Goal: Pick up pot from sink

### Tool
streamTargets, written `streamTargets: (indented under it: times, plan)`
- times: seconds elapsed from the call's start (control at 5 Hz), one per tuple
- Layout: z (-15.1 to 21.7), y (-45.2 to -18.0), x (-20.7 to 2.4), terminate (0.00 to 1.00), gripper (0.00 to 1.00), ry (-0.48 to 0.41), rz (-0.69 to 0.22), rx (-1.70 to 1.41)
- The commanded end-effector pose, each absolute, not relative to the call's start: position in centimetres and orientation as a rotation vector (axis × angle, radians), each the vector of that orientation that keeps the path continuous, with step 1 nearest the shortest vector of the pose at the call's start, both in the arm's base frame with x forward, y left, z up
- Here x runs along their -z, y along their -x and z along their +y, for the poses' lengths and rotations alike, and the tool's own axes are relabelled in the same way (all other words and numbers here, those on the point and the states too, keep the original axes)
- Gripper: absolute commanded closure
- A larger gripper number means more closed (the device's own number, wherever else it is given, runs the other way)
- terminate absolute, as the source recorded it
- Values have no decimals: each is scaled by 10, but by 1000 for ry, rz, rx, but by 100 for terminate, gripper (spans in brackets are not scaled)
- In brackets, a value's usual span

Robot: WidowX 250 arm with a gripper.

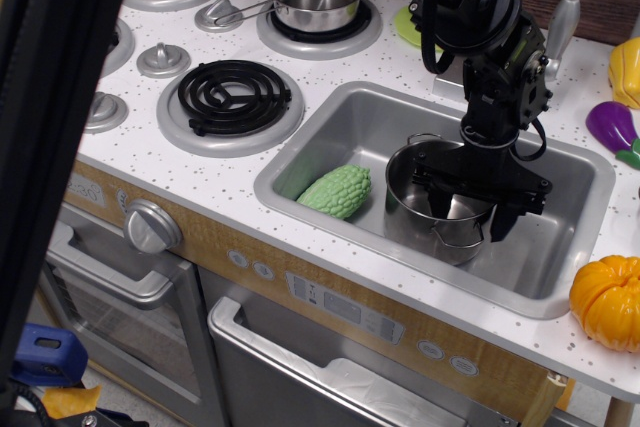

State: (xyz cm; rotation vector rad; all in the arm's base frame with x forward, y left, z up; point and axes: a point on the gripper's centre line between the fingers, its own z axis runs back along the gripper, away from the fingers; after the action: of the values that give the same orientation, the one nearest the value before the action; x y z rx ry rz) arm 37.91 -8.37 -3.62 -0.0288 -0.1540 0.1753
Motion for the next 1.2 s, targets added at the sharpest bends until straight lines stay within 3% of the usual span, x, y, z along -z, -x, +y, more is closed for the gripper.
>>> streamTargets:
  times: [0.0,0.2,0.6,1.0]
  plan:
    - [-84,-386,23,0,100,35,-205,-191]
    - [-87,-386,16,0,100,1,-211,-194]
    - [-90,-388,-22,0,100,-86,-204,-170]
    - [-91,-401,-59,0,100,-56,-224,-144]
